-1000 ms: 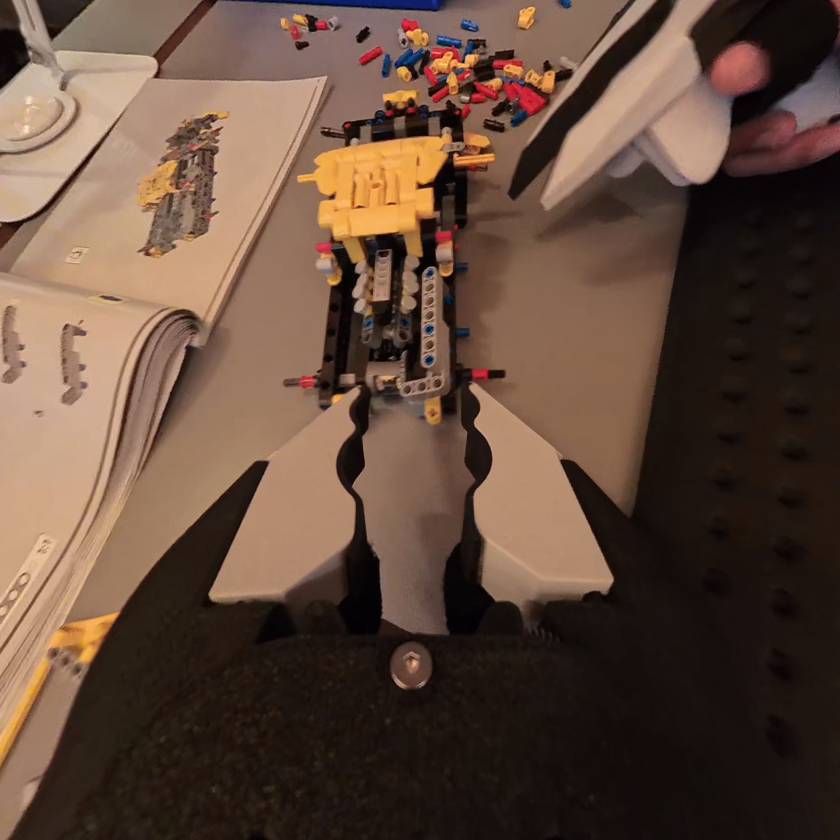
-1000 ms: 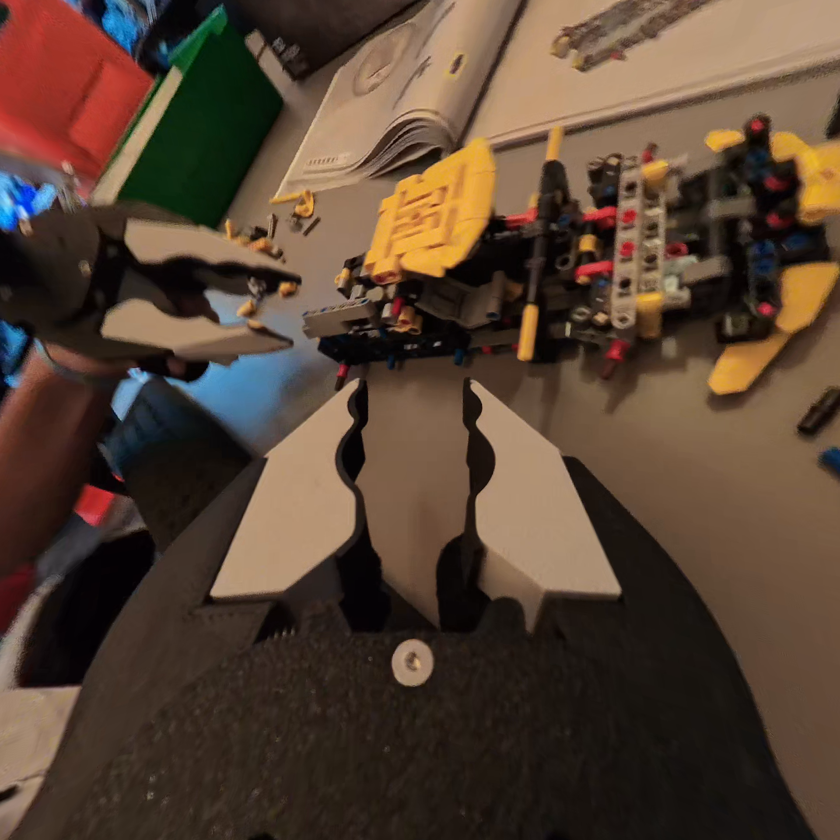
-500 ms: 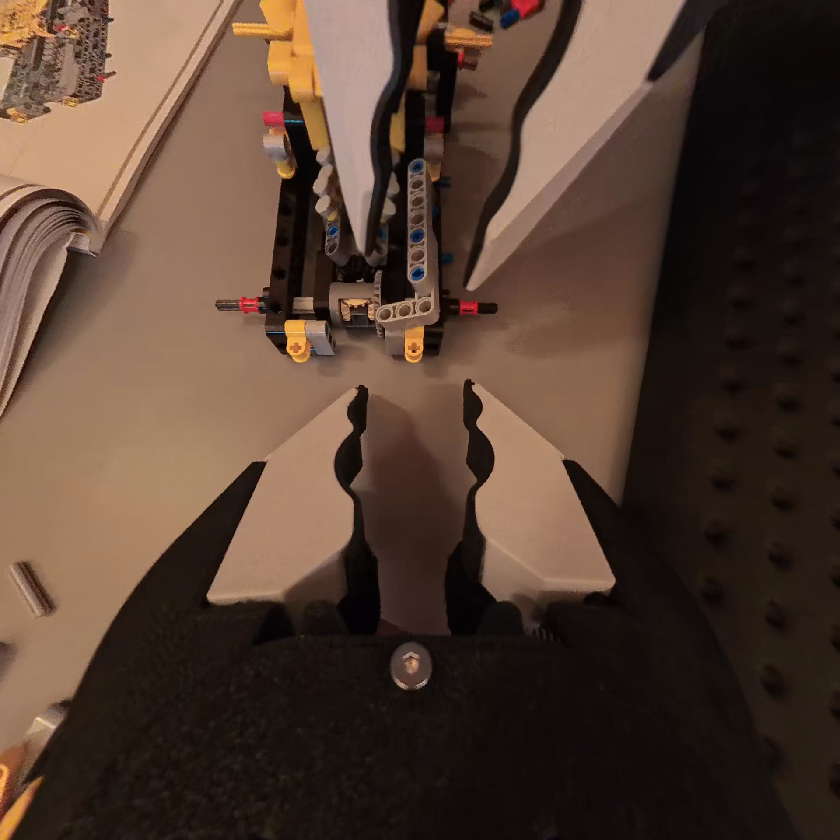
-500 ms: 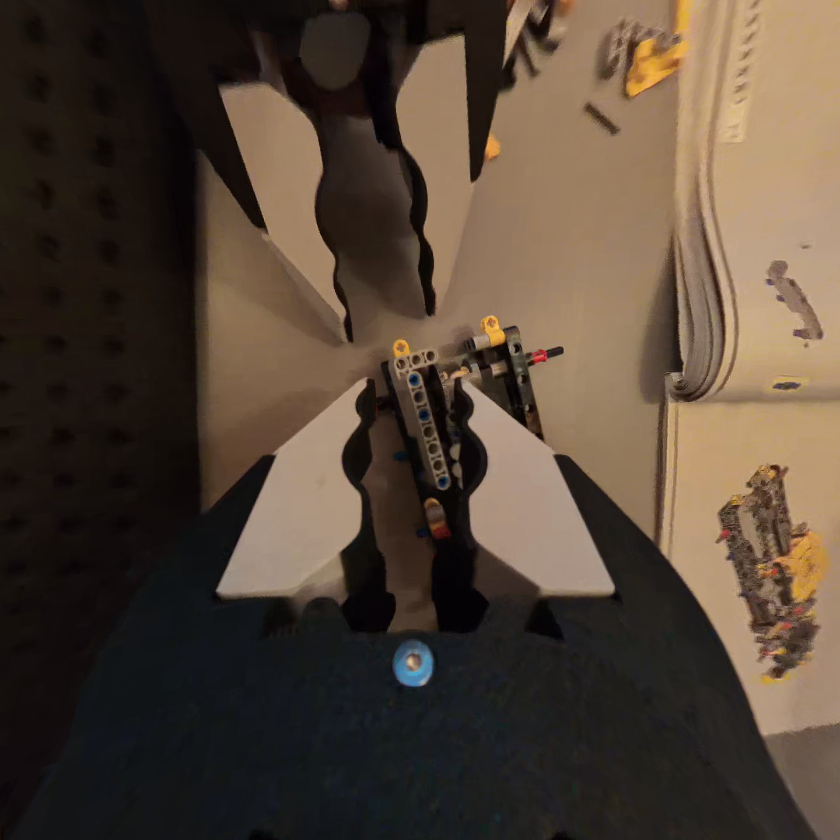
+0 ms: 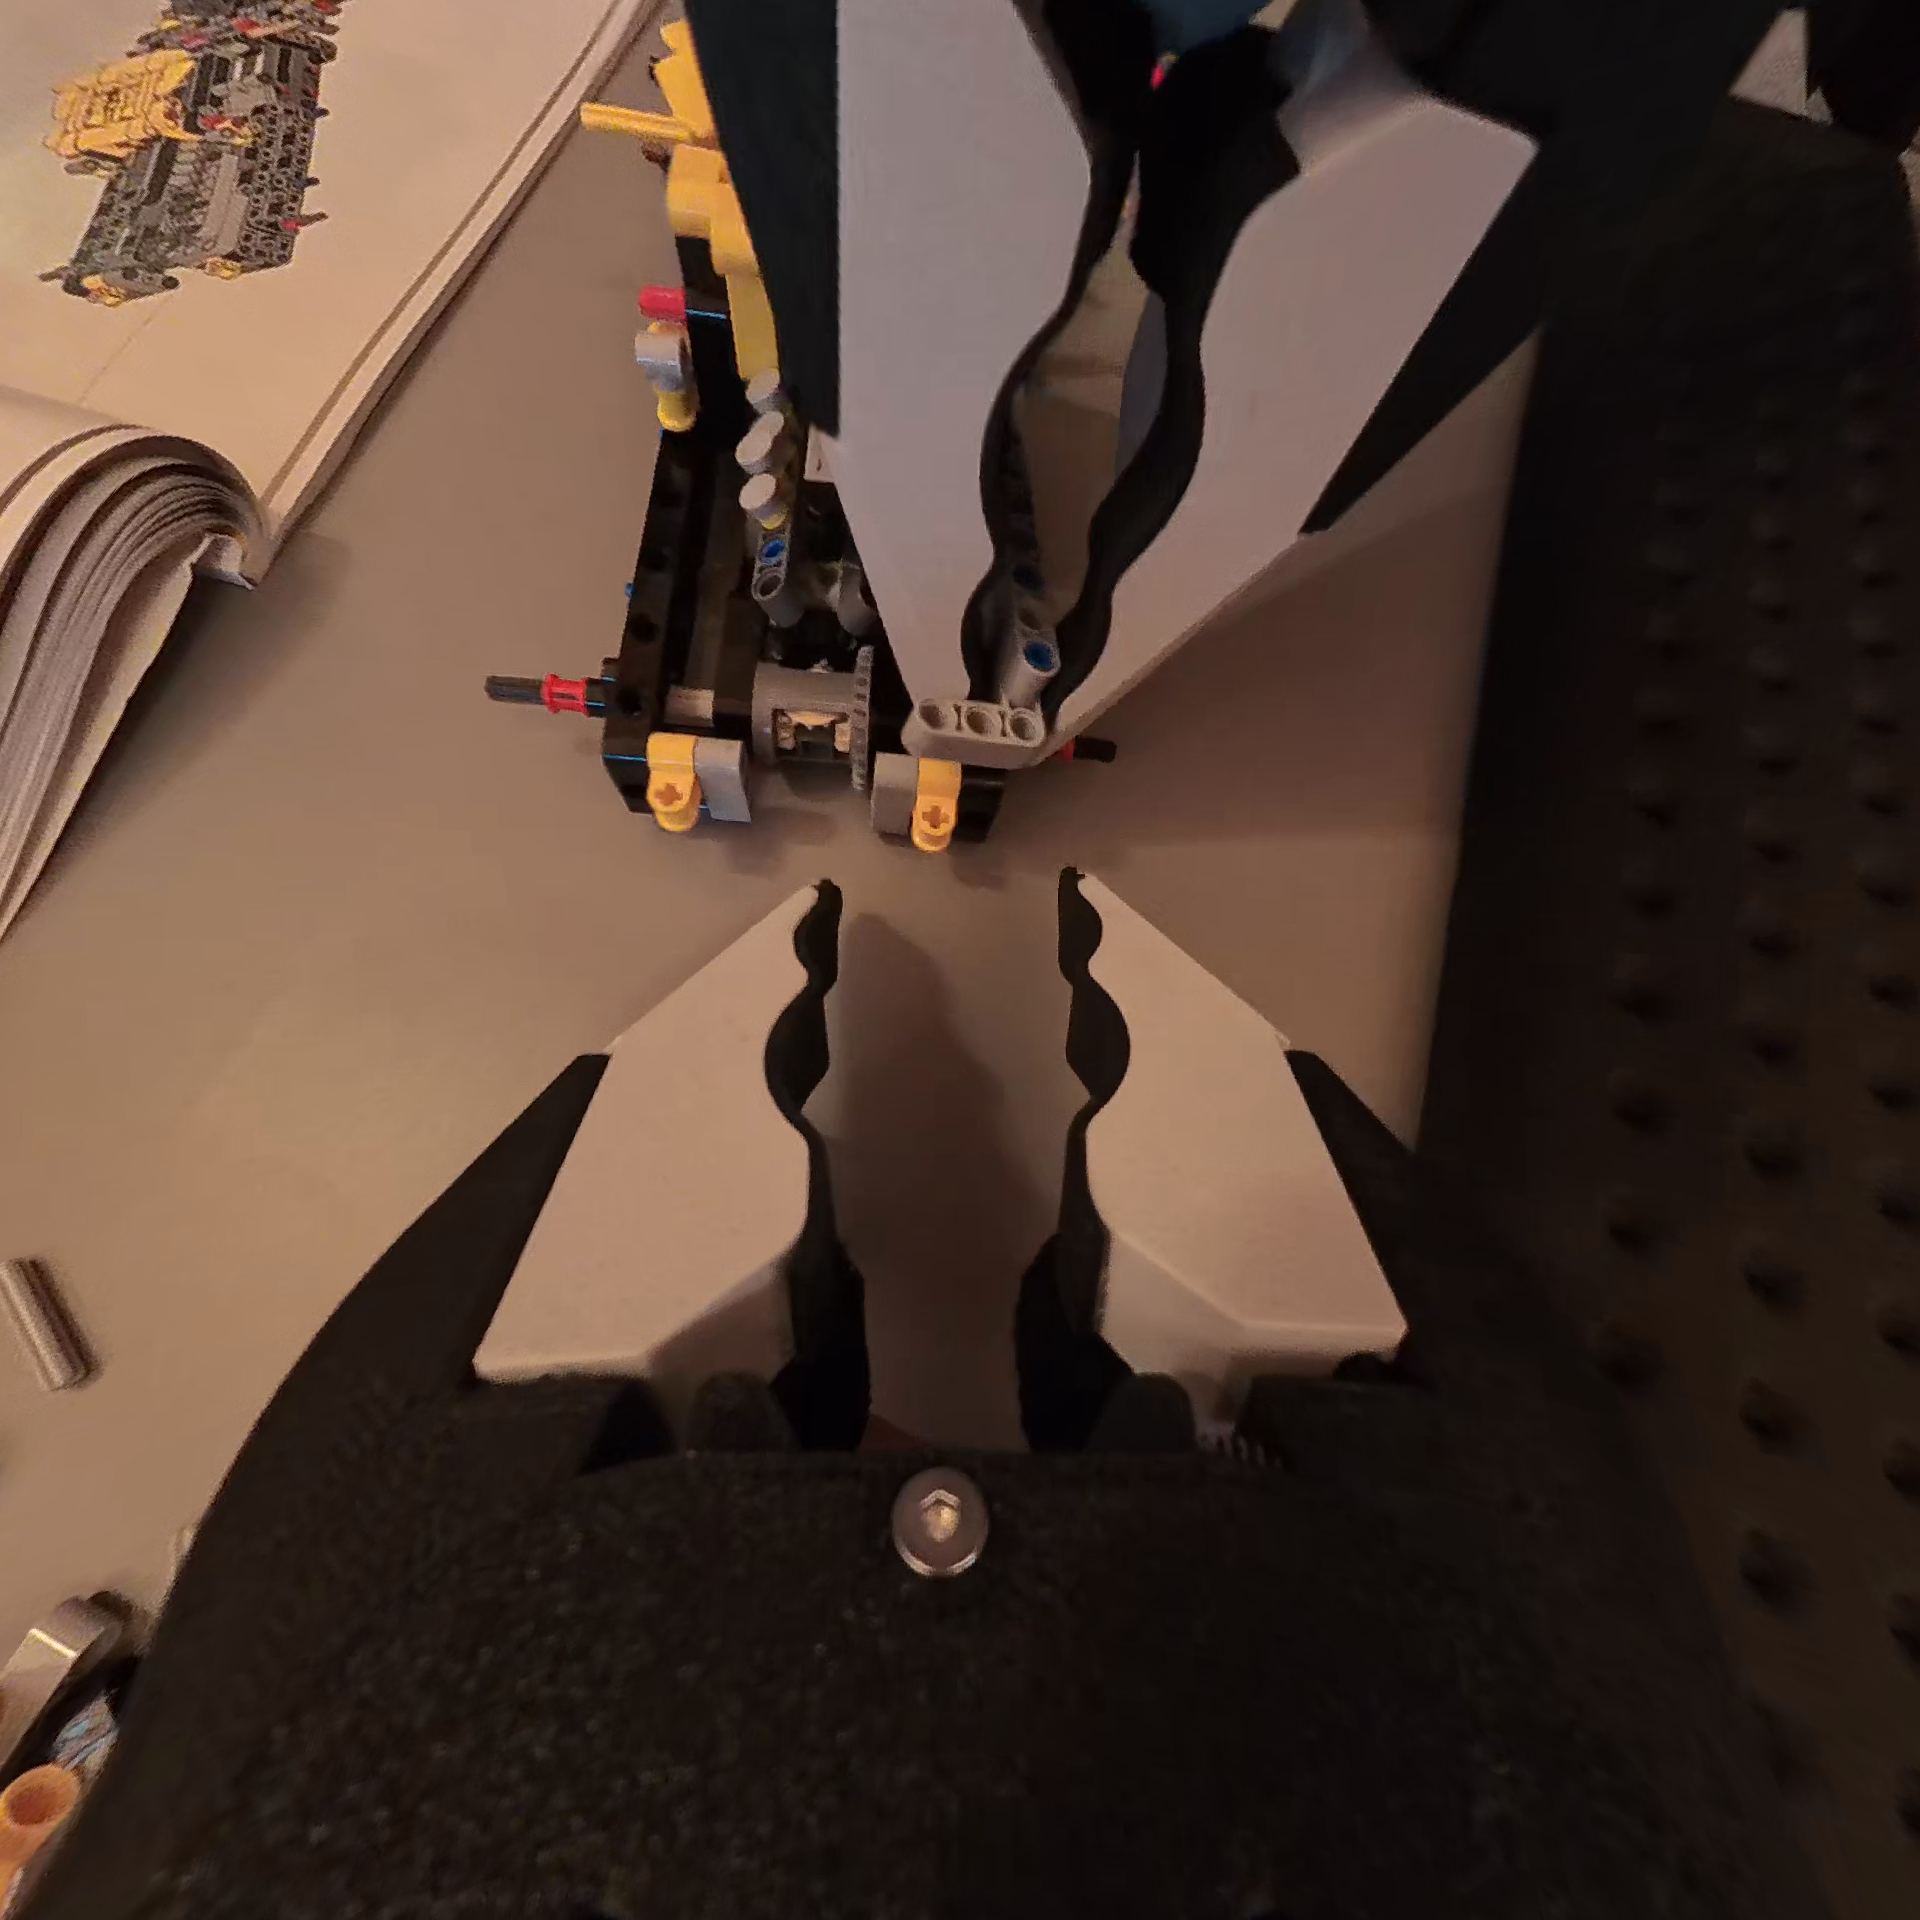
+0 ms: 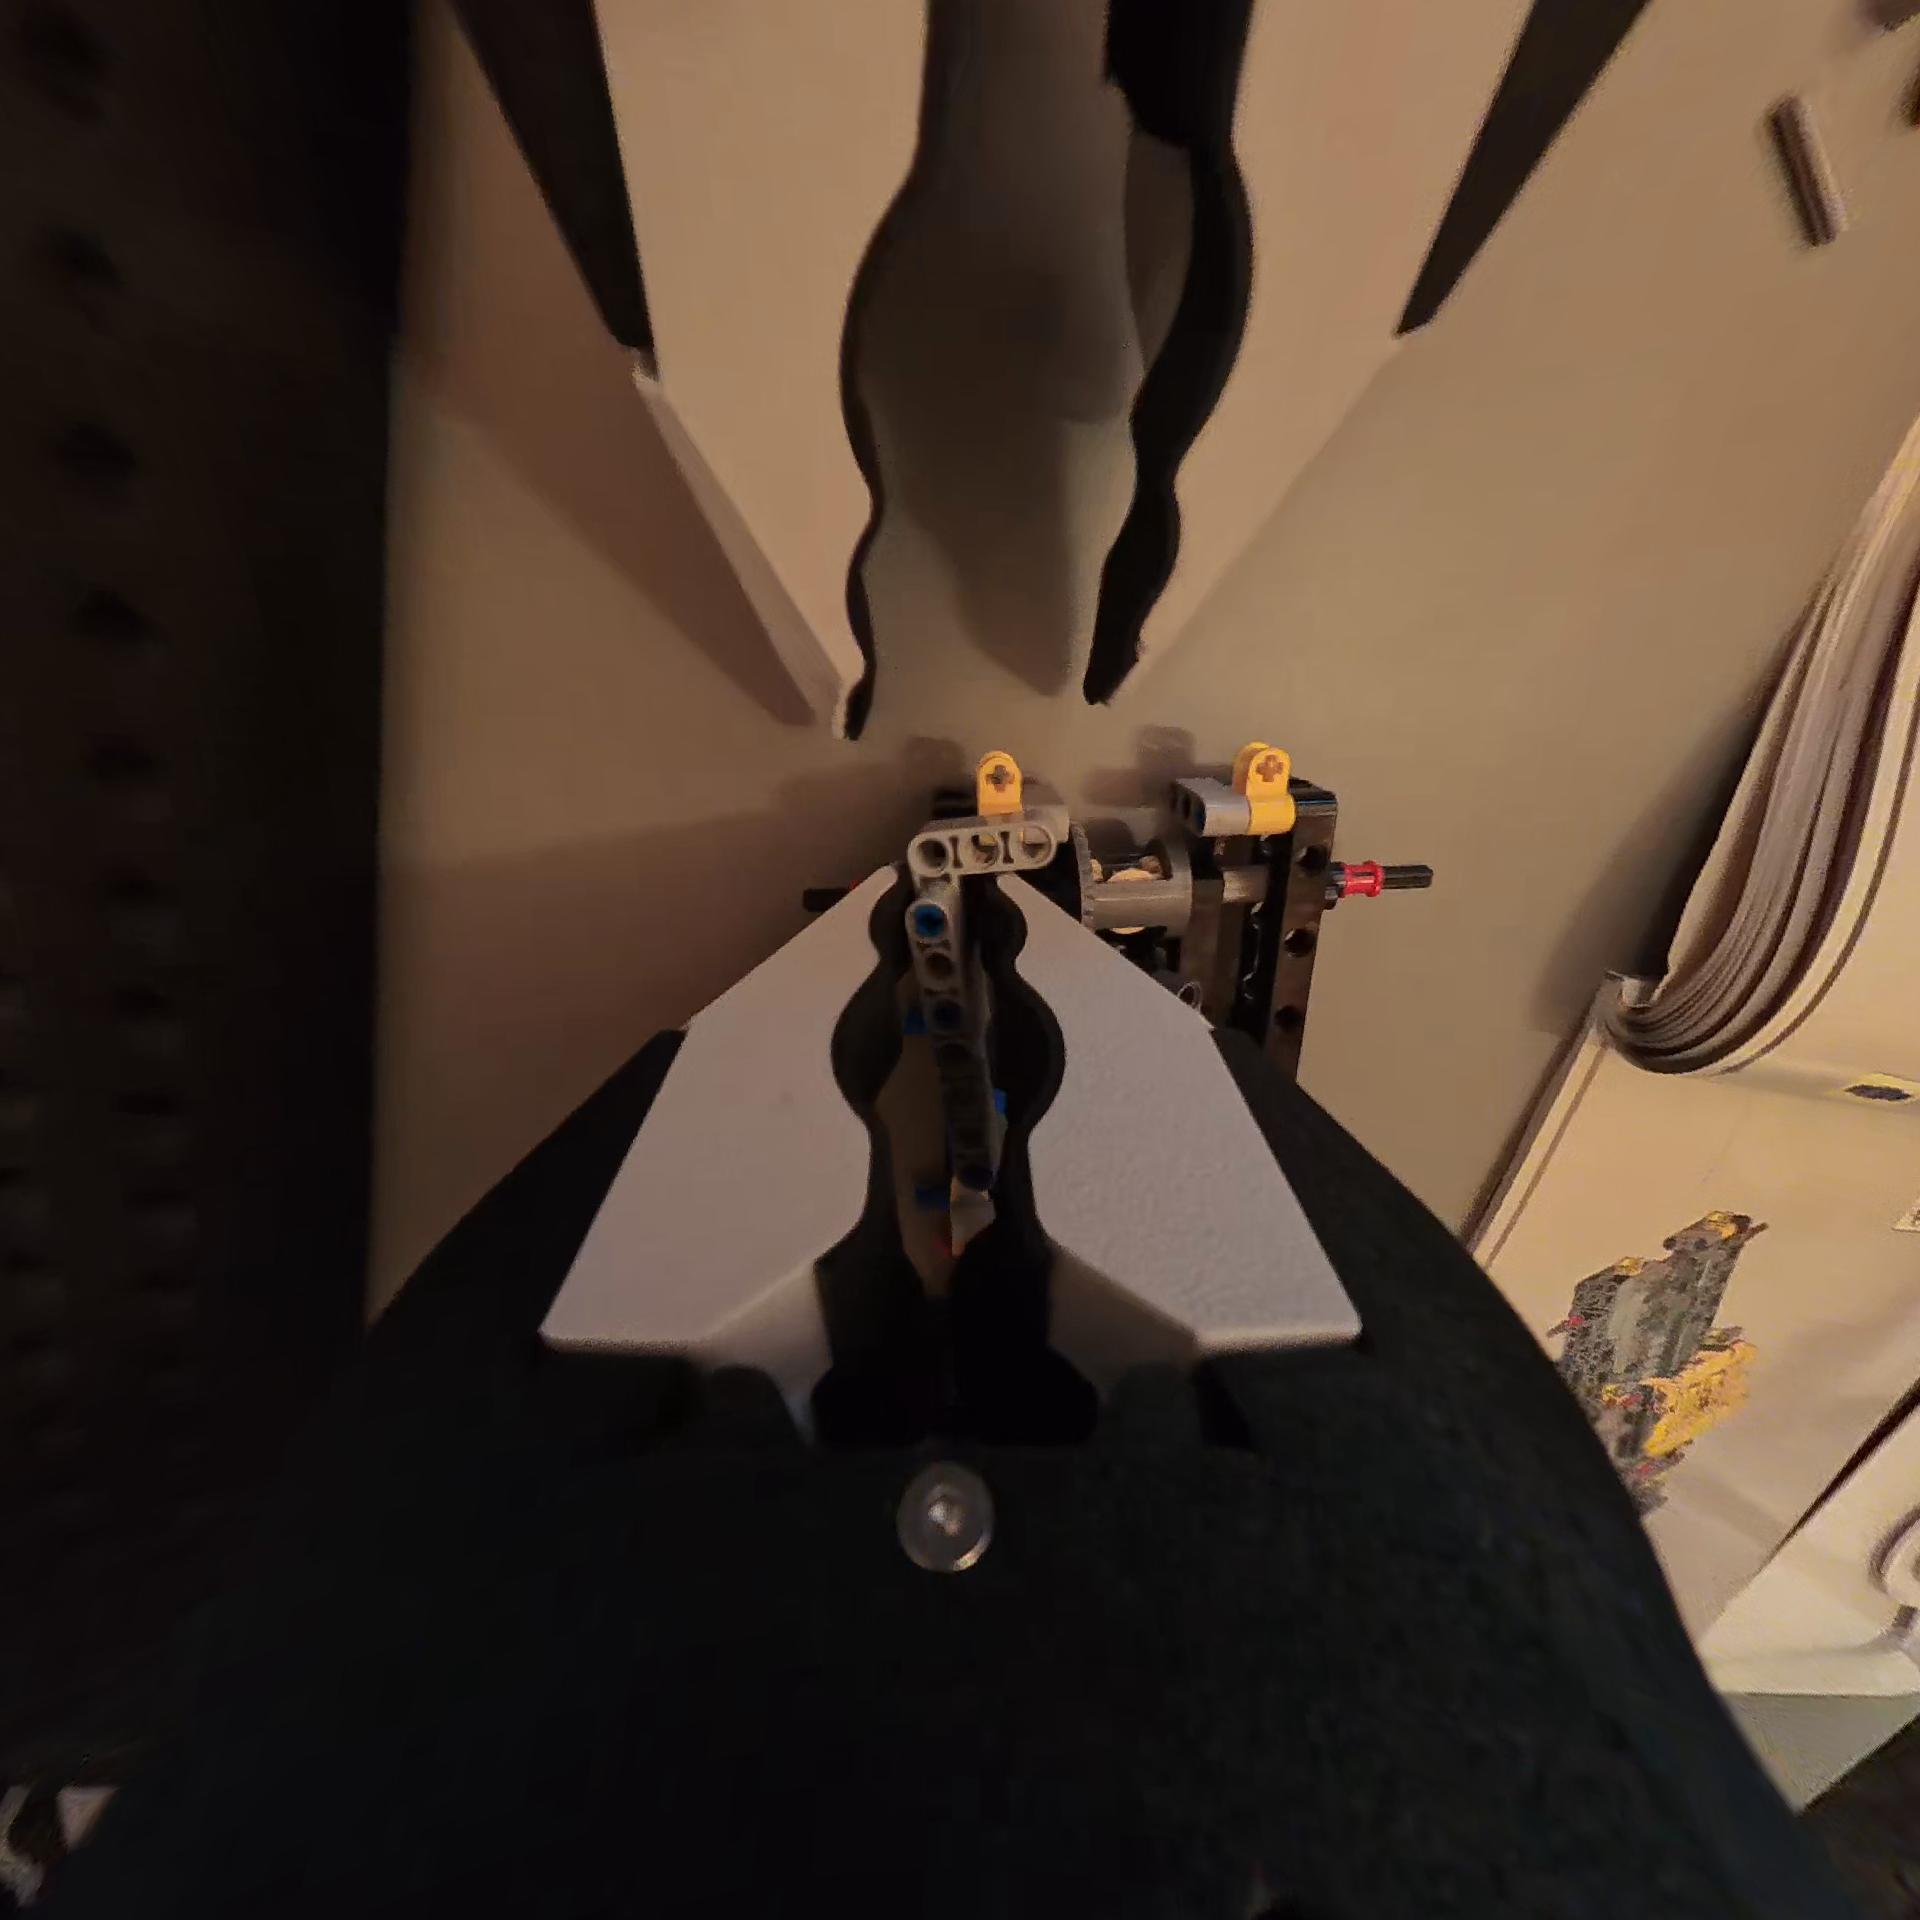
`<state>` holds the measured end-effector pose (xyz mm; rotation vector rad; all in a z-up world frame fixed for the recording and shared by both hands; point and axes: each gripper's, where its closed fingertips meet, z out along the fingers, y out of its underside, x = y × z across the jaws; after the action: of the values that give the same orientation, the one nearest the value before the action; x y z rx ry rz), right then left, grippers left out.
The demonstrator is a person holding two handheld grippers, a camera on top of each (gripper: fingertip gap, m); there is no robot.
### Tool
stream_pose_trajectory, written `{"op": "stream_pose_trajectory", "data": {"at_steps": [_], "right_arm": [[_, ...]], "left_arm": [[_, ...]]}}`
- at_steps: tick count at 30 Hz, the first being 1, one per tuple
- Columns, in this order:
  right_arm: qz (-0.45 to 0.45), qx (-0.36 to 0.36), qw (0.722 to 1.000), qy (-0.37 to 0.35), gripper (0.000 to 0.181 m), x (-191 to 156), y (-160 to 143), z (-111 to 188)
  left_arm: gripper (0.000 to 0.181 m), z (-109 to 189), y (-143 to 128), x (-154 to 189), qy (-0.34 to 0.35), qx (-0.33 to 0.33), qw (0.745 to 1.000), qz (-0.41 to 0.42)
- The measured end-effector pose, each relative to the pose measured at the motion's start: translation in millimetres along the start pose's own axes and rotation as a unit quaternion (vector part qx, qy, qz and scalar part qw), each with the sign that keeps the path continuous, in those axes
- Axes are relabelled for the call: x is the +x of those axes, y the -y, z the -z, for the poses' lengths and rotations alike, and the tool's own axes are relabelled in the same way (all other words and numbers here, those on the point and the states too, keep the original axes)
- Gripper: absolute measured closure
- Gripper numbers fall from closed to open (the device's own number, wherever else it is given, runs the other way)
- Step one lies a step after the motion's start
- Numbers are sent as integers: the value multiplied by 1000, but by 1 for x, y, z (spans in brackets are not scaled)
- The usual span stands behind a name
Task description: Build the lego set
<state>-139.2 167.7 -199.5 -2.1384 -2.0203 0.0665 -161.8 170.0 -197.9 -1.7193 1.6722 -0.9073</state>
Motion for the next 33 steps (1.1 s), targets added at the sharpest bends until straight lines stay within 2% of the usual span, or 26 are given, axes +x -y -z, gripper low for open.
{"op": "stream_pose_trajectory", "data": {"at_steps": [4, 7, 10, 13, 18, 22, 26, 31, 33], "right_arm": [[-34, 46, 998, -3, 172, 7, -1, 10], [-79, 131, 988, 3, 172, 20, 12, 41], [-112, 228, 967, 12, 175, 33, 25, 84], [-130, 299, 945, 13, 175, 44, 31, 119], [-151, 412, 898, 27, 175, 51, 37, 166], [-165, 506, 846, 34, 175, 55, 40, 192], [-165, 600, 781, 45, 175, 53, 37, 209], [-176, 695, 694, 67, 175, 55, 19, 217], [-180, 712, 676, 63, 175, 57, 11, 218]], "left_arm": [[139, 2, 1, -4, 7, 6, 1000, 11], [139, 10, 14, -6, -11, 51, 998, 46], [139, 29, 51, -14, -28, 163, 983, 77], [139, 57, 94, -26, -20, 295, 953, 71], [140, 88, 143, -17, -74, 388, 918, 28], [143, 104, 171, -21, -97, 408, 908, 18], [148, 113, 184, -19, -139, 413, 900, 18], [144, 94, 165, -22, -115, 367, 923, 4], [142, 78, 155, -19, -93, 343, 935, -4]]}}
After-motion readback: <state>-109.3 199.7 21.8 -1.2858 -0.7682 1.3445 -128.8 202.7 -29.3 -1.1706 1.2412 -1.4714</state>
